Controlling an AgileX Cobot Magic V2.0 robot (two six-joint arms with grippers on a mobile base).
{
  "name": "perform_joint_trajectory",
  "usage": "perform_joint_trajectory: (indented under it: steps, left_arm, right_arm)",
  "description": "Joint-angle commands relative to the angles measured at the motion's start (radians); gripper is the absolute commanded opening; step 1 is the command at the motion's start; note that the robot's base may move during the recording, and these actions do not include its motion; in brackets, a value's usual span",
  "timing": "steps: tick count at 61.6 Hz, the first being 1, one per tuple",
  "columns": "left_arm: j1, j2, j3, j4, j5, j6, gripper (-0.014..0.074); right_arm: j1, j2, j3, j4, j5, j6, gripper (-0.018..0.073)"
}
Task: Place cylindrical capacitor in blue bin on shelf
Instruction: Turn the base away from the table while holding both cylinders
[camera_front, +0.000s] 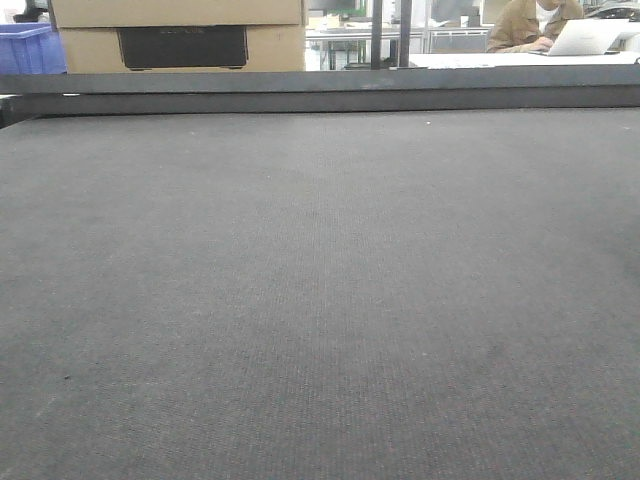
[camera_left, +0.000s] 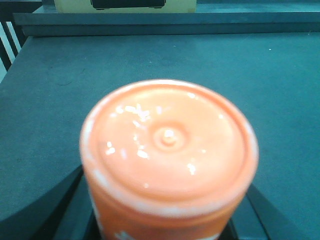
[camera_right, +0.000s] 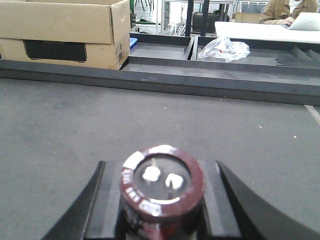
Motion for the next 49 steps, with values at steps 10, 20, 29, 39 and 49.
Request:
perform_joint_trajectory:
  steps: [10, 20, 29, 39, 49]
  left_arm:
    - [-0.007, -0.006, -0.006, 0.000, -0.022, -0.005, -0.0111]
    - [-0.007, -0.006, -0.006, 0.000, -0.022, -0.005, -0.0111]
    - [-0.007, -0.006, -0.006, 0.000, -0.022, -0.005, -0.0111]
    - [-0.007, -0.006, -0.006, 0.000, -0.022, -0.005, -0.0111]
    - [-0.007, -0.007, -0.006, 0.000, -0.022, -0.005, -0.0111]
  right_arm:
    - [0.002, -0.006, -0.010, -0.010, -0.019, -0.006, -0.0162]
    - [0.002, -0.006, -0.010, -0.010, -0.019, -0.006, -0.0162]
    - [0.002, -0.006, -0.010, -0.010, -0.019, -0.006, -0.0162]
    - [0.002, -0.006, -0.009, -0.010, -0.020, -0.006, -0.0162]
    - [0.002, -0.006, -0.009, -0.010, -0.020, -0.006, -0.0162]
